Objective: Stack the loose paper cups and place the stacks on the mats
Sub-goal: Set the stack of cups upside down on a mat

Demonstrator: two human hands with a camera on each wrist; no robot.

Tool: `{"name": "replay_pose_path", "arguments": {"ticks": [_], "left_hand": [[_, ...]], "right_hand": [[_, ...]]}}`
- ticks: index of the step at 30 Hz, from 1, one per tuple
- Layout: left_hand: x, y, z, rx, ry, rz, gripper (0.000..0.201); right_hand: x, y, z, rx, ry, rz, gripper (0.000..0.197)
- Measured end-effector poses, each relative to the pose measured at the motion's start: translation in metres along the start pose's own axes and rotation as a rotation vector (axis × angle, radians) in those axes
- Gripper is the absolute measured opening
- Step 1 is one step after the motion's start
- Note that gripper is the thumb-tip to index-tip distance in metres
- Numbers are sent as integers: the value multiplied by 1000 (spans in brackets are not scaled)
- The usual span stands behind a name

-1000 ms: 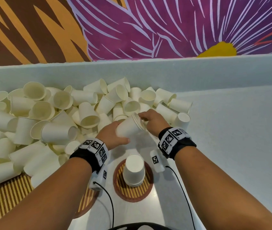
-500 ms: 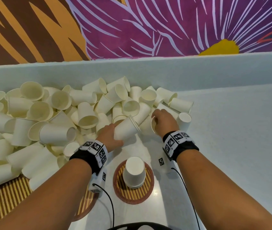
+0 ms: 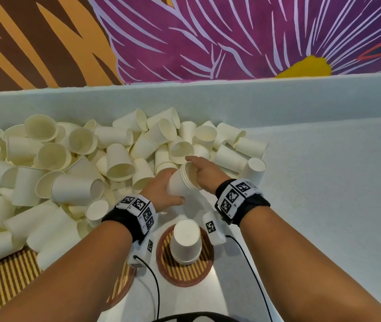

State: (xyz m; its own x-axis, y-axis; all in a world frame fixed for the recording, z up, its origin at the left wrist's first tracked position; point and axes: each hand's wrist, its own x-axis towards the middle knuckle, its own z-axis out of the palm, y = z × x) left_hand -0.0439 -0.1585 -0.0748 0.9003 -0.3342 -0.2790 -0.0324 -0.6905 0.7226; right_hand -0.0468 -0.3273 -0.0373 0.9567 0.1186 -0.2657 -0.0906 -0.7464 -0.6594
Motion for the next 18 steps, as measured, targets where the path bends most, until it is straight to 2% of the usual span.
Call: {"name": "replay_pose_path", "arguments": {"ticks": [2, 4, 6, 8, 12, 15, 18], "left_hand": [[0, 0, -2, -12, 27, -23, 78], [-1, 0, -5, -14, 52, -38, 76], [-2, 0, -7, -28, 66, -37, 76], [-4, 2, -8, -32, 68, -29, 78], [-2, 1, -8, 3, 84, -41, 76], [0, 0, -6, 32, 99, -43, 73], [-1, 1, -6, 43, 104, -48, 72]], "right_hand": [[4, 6, -8, -70, 87, 23, 58], [8, 20, -19, -232, 242, 79, 55], [8, 39, -29, -469, 396, 168, 51], [5, 58, -35, -530, 469, 288, 50], [0, 81, -32, -508, 433, 453, 48], [1, 79, -26, -527, 430, 435, 44], [6, 67, -24, -403, 348, 368, 42]]}}
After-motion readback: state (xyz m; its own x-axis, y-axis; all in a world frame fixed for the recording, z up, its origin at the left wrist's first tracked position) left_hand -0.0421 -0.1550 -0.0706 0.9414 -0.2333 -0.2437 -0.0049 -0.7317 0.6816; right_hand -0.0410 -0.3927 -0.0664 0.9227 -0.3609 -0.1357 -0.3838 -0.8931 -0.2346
